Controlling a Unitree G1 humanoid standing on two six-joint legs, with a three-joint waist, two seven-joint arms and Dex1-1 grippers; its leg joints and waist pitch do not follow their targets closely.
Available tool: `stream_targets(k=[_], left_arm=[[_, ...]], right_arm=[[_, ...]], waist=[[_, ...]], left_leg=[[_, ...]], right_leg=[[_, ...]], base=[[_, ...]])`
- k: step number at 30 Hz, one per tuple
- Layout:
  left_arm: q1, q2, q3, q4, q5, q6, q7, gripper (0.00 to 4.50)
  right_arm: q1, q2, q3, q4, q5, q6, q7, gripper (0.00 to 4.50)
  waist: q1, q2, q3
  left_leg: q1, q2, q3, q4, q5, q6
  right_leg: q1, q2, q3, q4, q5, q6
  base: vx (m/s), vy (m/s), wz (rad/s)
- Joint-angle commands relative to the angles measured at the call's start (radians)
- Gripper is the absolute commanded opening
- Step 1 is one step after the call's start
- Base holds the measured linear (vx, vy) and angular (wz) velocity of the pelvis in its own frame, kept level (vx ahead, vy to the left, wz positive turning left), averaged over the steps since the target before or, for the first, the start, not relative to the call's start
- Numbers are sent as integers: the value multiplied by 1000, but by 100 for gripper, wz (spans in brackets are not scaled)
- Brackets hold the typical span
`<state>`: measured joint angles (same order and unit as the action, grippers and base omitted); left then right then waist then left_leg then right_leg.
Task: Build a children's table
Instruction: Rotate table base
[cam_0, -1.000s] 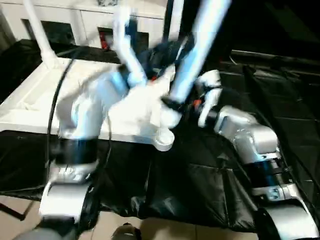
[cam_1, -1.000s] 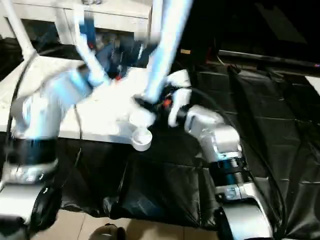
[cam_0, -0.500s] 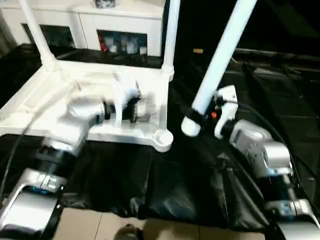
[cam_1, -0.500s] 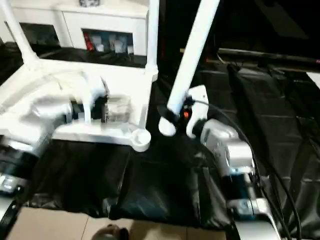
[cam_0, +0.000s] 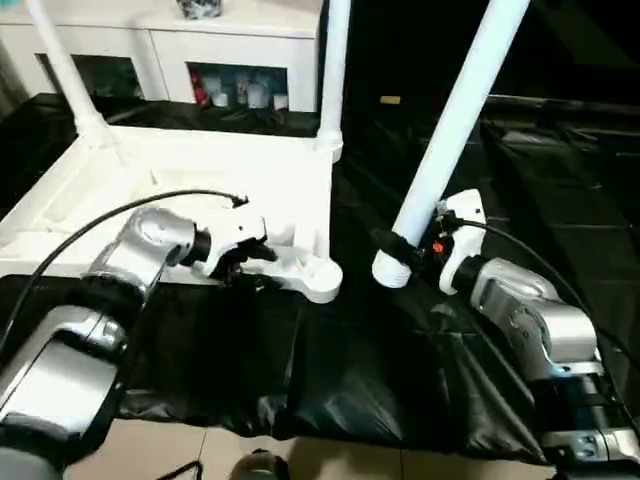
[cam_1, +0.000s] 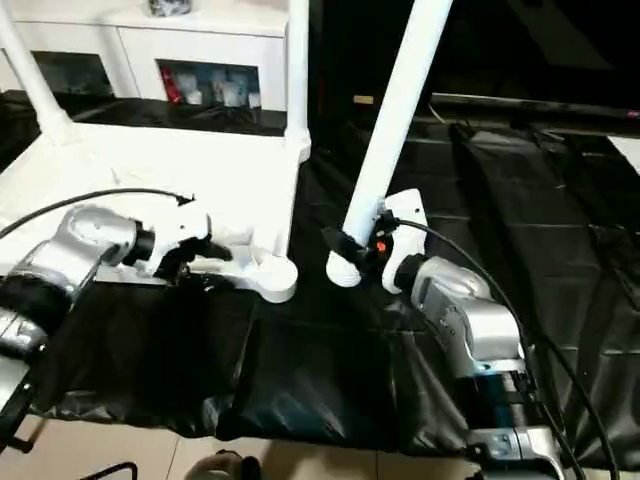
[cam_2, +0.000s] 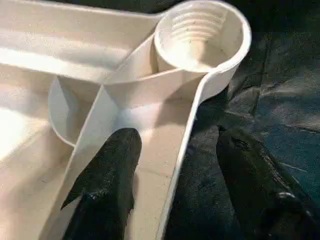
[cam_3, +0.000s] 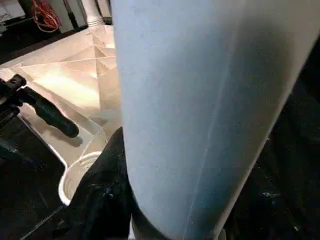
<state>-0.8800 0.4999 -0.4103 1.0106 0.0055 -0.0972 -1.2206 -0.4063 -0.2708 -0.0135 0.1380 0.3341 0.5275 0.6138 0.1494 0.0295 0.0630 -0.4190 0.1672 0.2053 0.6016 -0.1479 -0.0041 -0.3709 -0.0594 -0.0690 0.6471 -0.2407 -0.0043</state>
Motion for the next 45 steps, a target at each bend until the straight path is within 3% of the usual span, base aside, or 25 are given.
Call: stream_targets(k=[1, 5, 7, 9, 11, 16, 18, 19, 20, 21, 22, 24, 25, 27, 31, 34, 36, 38, 45], left_arm=[[-33, -5, 6, 36, 18, -26, -10, 255], [-63, -15, 6, 107, 46, -46, -22, 242], [-75, -20, 10, 140, 53, -48, -33, 208], [-81, -23, 10, 158, 52, -42, -56, 205], [-89, -30, 19, 183, 52, -47, -69, 163], [-97, -39, 27, 216, 71, -65, -68, 129], [-99, -41, 34, 225, 72, -67, -70, 115], [-99, -41, 34, 225, 72, -67, -70, 113], [-100, -46, 50, 225, 57, -51, -81, 98], [-101, -47, 55, 224, 51, -42, -84, 98], [-106, -52, 74, 220, 32, -10, -95, 98], [-107, -53, 79, 216, 27, 0, -100, 68], [-96, -56, 86, 199, 22, 14, -121, 61], [-80, -60, 90, 179, 18, 25, -137, 42], [-19, -89, 93, 99, 24, 98, -55, 31], [56, -121, 108, -54, 5, 214, 9, 11], [91, -131, 106, -138, 9, 263, 46, 3], [150, -144, 99, -275, 22, 323, 102, 0], [287, -149, 77, -554, 45, 416, 146, 0]], right_arm=[[5, -8, -8, -36, 9, 18, -7, 189], [12, -17, -9, -43, 9, 24, -6, 189], [15, -21, -9, -51, 9, 28, -7, 189], [17, -25, -9, -57, 9, 31, -7, 189], [22, -27, -10, -66, 8, 35, -8, 189], [23, -32, -7, -67, 9, 35, -9, 189], [18, -33, -4, -61, 7, 32, -9, 189], [18, -33, -4, -61, 7, 32, -9, 189], [11, -34, 0, -53, 5, 29, -6, 189], [9, -34, 1, -52, 4, 29, -5, 189], [1, -34, 3, -46, 3, 28, -1, 189], [-3, -34, 5, -42, 2, 27, 1, 189], [-10, -33, 7, -36, 0, 27, 4, 189], [-15, -31, 9, -30, 0, 25, 6, 189], [-19, -29, 18, -24, -1, 23, 13, 189], [-16, -30, 24, -33, 1, 27, 19, 189], [-15, -31, 26, -35, 0, 28, 21, 189], [-11, -32, 28, -41, 0, 29, 22, 189], [11, -35, 38, -69, 5, 36, 21, 189]], waist=[[-1, 17, -86], [-3, 19, -85], [-3, 24, -84], [-3, 23, -85], [-4, 22, -84], [-2, 20, -85], [-3, 9, -85], [-2, 12, -85], [-2, 8, -84], [-1, 10, -85], [-1, 4, -84], [2, 8, -84], [3, 2, -84], [4, 3, -82], [3, -3, -83], [2, -1, -86], [1, -3, -83], [-2, 2, -81], [-6, 3, -81]], left_leg=[[56, 85, -52, -75, -272, -93], [56, 83, -50, -73, -270, -81], [57, 85, -52, -72, -281, -83], [58, 87, -52, -72, -281, -83], [57, 86, -51, -72, -274, -75], [55, 88, -51, -72, -261, -62], [54, 87, -49, -71, -251, -53], [55, 87, -50, -69, -246, -51], [54, 87, -48, -70, -240, -44], [54, 87, -49, -68, -234, -43], [53, 87, -48, -69, -227, -38], [52, 87, -48, -68, -214, -28], [51, 87, -48, -67, -211, -24], [50, 87, -48, -68, -209, -21], [49, 88, -47, -68, -195, -13], [48, 91, -47, -66, -177, -1], [45, 88, -46, -64, -179, 7], [42, 89, -48, -66, -184, 6], [47, 88, -48, -70, -201, -12]], right_leg=[[24, -123, 58, -68, 29, -232], [24, -125, 57, -69, 34, -246], [24, -127, 59, -70, 13, -248], [24, -127, 59, -71, 10, -254], [24, -126, 58, -70, 22, -262], [26, -128, 58, -70, 28, -261], [26, -129, 58, -71, 28, -262], [26, -130, 58, -69, 27, -264], [25, -129, 58, -72, 20, -261], [25, -130, 58, -70, 21, -262], [26, -129, 57, -69, 22, -262], [24, -129, 56, -69, 12, -263], [25, -132, 57, -70, 5, -262], [23, -131, 57, -73, -13, -254], [24, -131, 56, -70, 8, -258], [27, -132, 55, -63, 36, -260], [27, -132, 57, -70, 7, -254], [26, -129, 57, -73, -16, -246], [23, -119, 58, -78, -60, -217]], base=[[0, 0, 0], [0, 0, 0], [0, 0, 0], [0, 0, 0], [0, 0, 0], [0, 0, 0], [0, 0, 0], [0, 0, 0], [0, 0, 0], [0, 0, 0], [0, 0, 0], [0, 0, 0], [0, 0, 0], [0, 0, 0], [0, 0, 0], [0, 0, 0], [0, 0, 0], [0, 0, 0], [0, 0, 0]])
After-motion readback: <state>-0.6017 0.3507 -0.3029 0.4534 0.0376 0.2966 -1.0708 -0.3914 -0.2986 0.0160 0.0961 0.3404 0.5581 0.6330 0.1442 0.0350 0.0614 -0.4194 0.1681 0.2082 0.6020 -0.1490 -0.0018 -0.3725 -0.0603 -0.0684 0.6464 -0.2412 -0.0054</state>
